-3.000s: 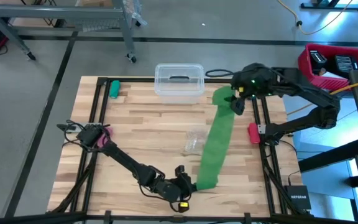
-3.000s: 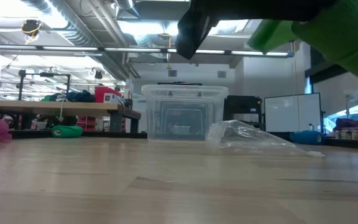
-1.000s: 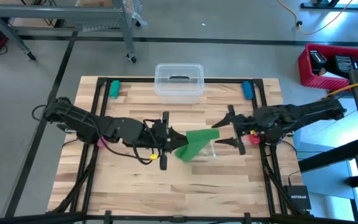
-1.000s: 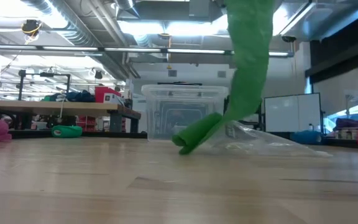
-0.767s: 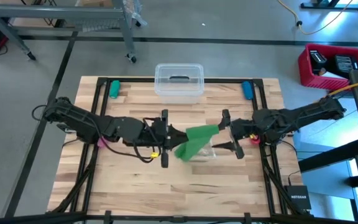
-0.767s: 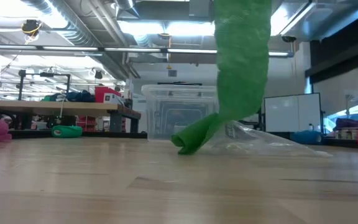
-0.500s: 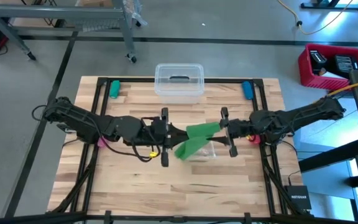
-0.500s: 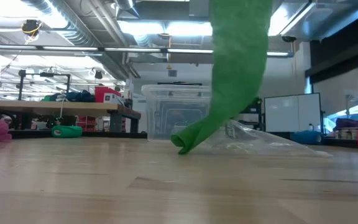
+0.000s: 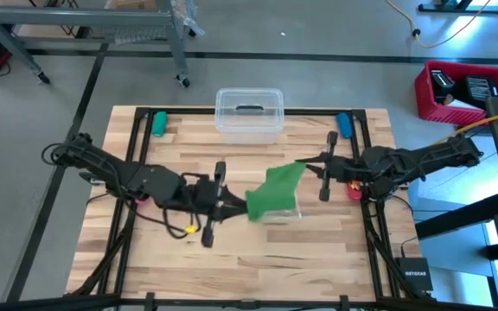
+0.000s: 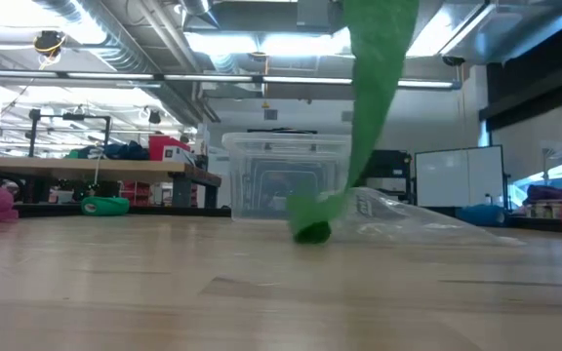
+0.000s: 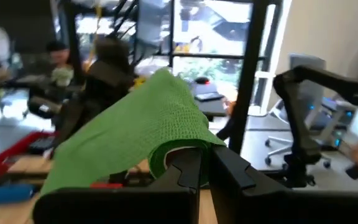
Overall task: Roll bandage
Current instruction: Roll the green bandage
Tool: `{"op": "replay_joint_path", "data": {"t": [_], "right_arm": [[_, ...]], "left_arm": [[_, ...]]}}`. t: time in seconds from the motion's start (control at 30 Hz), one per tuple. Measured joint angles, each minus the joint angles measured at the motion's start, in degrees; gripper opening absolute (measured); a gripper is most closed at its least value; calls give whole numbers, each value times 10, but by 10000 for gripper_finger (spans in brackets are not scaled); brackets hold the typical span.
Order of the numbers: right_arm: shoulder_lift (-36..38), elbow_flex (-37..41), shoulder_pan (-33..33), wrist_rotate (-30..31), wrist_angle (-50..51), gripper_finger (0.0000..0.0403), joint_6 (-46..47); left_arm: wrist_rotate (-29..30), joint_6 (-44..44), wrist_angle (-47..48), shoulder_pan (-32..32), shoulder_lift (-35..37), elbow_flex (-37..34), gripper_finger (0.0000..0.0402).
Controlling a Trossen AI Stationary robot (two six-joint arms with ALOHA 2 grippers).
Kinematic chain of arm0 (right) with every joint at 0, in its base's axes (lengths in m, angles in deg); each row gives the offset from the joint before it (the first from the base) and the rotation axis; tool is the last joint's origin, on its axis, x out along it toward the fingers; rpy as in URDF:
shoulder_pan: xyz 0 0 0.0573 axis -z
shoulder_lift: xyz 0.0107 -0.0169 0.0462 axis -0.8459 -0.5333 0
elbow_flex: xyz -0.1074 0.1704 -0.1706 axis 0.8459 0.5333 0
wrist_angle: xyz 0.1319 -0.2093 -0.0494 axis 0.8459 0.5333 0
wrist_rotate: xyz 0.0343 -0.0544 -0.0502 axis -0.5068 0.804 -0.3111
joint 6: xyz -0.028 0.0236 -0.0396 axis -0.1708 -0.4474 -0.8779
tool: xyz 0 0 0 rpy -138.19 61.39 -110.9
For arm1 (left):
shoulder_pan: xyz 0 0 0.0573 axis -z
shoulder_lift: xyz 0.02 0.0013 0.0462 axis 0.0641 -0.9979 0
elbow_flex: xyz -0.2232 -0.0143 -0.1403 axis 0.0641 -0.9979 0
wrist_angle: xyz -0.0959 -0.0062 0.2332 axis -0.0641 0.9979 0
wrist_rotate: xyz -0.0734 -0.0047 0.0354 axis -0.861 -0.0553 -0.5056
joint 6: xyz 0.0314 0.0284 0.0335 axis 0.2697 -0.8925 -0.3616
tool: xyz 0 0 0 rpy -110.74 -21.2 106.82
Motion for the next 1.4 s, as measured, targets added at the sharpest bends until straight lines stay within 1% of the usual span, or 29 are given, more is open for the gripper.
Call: {"op": "replay_joint_path", "data": {"t": [0.03,0.1,0.2,0.33,0.4,0.47,0.53,0.6,0.73,0.8,0.83,0.9,0.97,1.1,1.17,1.27,1.4], "right_arm": [[0,0,7,1,5,4,-1],[-5,0,16,-2,11,4,1],[-22,0,21,-3,12,3,2],[-46,0,22,0,-6,2,0],[-63,0,21,1,-23,2,-2],[-80,0,21,2,-49,1,-11],[-89,0,20,2,-63,1,-15],[-92,0,20,-3,-70,1,-12],[-92,0,20,-43,-90,9,22],[-92,0,20,-66,-100,19,47],[-92,0,20,-72,-104,25,59],[-90,0,20,-81,-109,42,87],[-86,-9,20,-95,-89,66,120],[-78,-45,20,-133,-36,135,137],[-74,-73,20,-158,16,172,145],[-68,-126,20,-184,121,221,162],[-69,-200,20,-181,288,263,178]], "left_arm": [[-10,-17,-10,4,0,0,11],[-48,-46,-36,7,0,0,11],[-104,-61,-56,6,0,0,11],[-146,-75,-58,1,-1,0,11],[-162,-96,-88,-3,-7,0,11],[-163,-124,-122,-5,-9,0,11],[-143,-146,-148,-5,-10,0,11],[-89,-166,-162,-4,-7,0,11],[33,-198,-161,-5,-2,0,11],[80,-209,-154,-12,-2,0,11],[92,-216,-149,-15,-2,0,11],[100,-217,-138,-23,-2,0,11],[102,-213,-135,-31,-2,0,11],[103,-196,-128,-44,-2,0,11],[103,-188,-127,-47,-2,0,11],[105,-185,-126,-46,1,0,11],[105,-184,-124,-40,2,0,11]]}}
